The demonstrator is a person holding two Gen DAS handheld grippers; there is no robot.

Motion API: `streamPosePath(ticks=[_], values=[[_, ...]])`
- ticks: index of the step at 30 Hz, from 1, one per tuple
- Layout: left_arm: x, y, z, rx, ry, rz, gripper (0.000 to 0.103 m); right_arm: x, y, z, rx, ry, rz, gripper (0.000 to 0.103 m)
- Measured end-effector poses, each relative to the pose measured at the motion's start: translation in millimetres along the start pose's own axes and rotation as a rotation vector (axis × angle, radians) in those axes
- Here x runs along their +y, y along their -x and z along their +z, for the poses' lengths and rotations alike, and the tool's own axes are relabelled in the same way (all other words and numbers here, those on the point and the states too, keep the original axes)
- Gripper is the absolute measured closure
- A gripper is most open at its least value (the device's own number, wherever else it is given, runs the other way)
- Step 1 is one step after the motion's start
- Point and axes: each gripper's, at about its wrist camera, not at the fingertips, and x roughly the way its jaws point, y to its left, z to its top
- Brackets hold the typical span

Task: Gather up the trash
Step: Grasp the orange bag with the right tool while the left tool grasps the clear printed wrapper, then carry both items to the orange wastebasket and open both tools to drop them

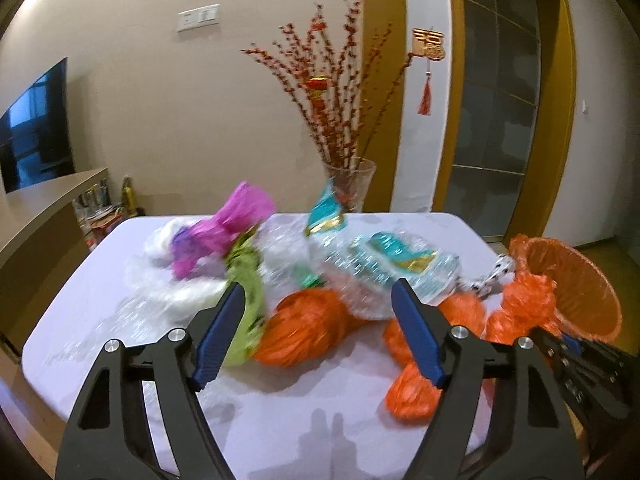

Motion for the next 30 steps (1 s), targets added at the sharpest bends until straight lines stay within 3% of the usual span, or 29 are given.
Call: streamPosePath(ticks=[3,9,11,14,16,19,30], values=[[-13,-16,8,0.022,-0.017,-0.015,0.029,-10,8,-1,-0.010,-0.014,-0.019,0.089],[-32,-57,15,0.140,-0.020,-0.042,0.030,-23,15,-2,-0.022,-0.029,-0.039,0.089],[-37,-69,12,0.175,-0.029,-0.034,0.037,-25,17,-1,-0.024,-0.027,-0.045,0.089],[-37,-81,10,0.210,-0.021,-0.057,0.058,-27,20,-1,-0.033,-0.021,-0.053,0.089],[-36,-83,9,0.212,-0.013,-0.095,0.082,-29,21,-2,-0.038,-0.019,-0.059,0.089],[-37,-81,9,0.191,-0.019,-0.137,0.099,-34,23,-1,-0.042,-0.028,-0.065,0.089],[-43,-39,41,0.069,-0.025,-0.237,0.102,-48,43,13,-0.106,-0.015,-0.107,0.089]])
